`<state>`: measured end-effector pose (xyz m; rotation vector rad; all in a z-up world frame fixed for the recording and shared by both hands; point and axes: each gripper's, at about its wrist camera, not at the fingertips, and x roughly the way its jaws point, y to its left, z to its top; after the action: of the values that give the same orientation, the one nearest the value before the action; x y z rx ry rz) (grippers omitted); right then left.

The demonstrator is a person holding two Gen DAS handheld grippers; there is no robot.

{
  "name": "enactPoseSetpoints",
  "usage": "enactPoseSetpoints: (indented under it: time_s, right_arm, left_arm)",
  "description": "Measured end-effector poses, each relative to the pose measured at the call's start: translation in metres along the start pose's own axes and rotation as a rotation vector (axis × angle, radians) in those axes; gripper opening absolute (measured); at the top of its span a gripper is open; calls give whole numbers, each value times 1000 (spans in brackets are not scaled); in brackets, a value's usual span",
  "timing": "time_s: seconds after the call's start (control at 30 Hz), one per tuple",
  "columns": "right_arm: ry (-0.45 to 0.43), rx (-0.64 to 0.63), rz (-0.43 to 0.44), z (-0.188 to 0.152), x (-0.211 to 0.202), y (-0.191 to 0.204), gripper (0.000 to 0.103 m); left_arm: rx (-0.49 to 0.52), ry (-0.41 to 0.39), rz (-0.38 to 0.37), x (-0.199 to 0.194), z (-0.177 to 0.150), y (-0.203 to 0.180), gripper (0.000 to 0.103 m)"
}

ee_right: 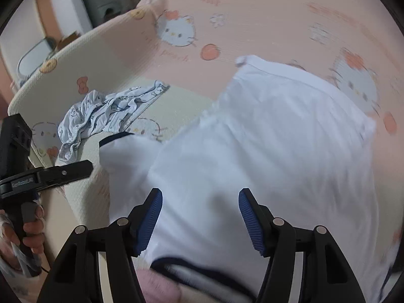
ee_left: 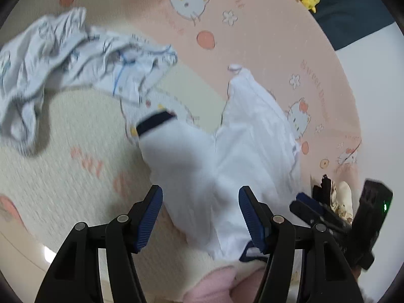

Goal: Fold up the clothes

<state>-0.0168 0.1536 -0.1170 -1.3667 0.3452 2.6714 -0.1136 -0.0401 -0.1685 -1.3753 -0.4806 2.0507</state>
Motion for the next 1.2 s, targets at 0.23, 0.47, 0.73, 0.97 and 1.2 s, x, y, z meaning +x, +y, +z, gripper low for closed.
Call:
enactPoseSetpoints:
  time_s: [0.23, 0.47, 0.73, 0.97, 1.2]
  right_arm:
    - [-27, 26, 5, -39, -9, 10, 62]
    - [-23, 2, 28, -61, -3, 20, 49]
    - [133, 53, 157, -71, 26, 13, 31]
    - [162, 93, 163, -78, 38, 7, 31]
    - [170, 39, 100, -70, 48, 18, 25]
  left_arm:
    - [-7, 31, -38, 7, -19, -13, 60]
    - [1, 77, -34, 21, -38, -18, 60]
    - [-23, 106, -54, 30, -53, -11, 60]
    - [50, 86, -10, 36, -62, -17, 29]
    - [92, 74, 69, 34, -62, -11, 11]
